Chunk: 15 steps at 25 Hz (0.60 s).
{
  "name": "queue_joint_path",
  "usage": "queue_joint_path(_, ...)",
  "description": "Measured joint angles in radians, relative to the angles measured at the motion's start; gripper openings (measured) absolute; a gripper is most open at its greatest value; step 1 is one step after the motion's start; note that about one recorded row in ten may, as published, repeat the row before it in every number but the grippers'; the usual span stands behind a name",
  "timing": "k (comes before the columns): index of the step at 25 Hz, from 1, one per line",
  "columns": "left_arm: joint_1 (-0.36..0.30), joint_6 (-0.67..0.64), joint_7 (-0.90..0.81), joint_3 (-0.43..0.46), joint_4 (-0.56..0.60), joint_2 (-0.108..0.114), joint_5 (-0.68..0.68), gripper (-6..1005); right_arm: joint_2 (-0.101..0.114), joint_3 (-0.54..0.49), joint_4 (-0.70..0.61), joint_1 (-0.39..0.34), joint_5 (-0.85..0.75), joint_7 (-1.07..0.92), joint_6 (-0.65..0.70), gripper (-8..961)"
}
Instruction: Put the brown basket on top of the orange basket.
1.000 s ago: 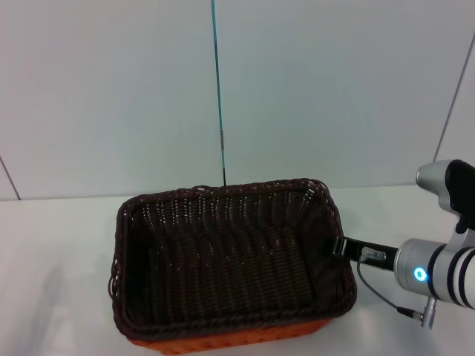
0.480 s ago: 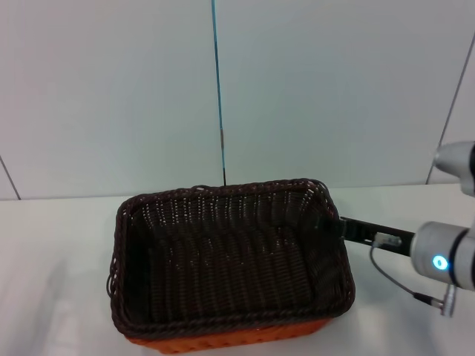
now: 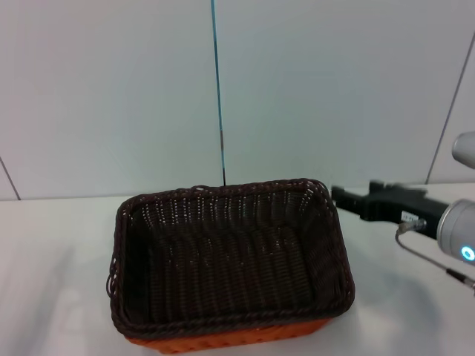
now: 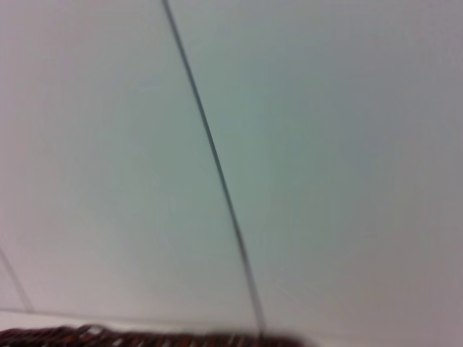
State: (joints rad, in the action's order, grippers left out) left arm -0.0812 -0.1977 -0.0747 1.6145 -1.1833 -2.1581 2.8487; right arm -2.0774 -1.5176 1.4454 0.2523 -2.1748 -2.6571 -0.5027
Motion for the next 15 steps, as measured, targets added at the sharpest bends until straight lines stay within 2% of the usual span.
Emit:
queue_joint_path(7,0.01,-0.105,-0.037,-0.005,0.061,0.0,0.0,805,-0.001,0.192,-0.012,-0.101,-0.078,0.257,0.442,717)
queue_joint_path(11,0.015,-0.14,-0.044,-0.011,0.082,0.0,0.0,805,-0.001,0.284,-0.068,-0.147,-0.133,0.296,0.738,700)
queue_joint_path(15,0.012,-0.205,-0.076,-0.025,0.11,-0.001,0.001,805,-0.001,0.359,-0.157,-0.185,-0.133,0.276,1.043,505)
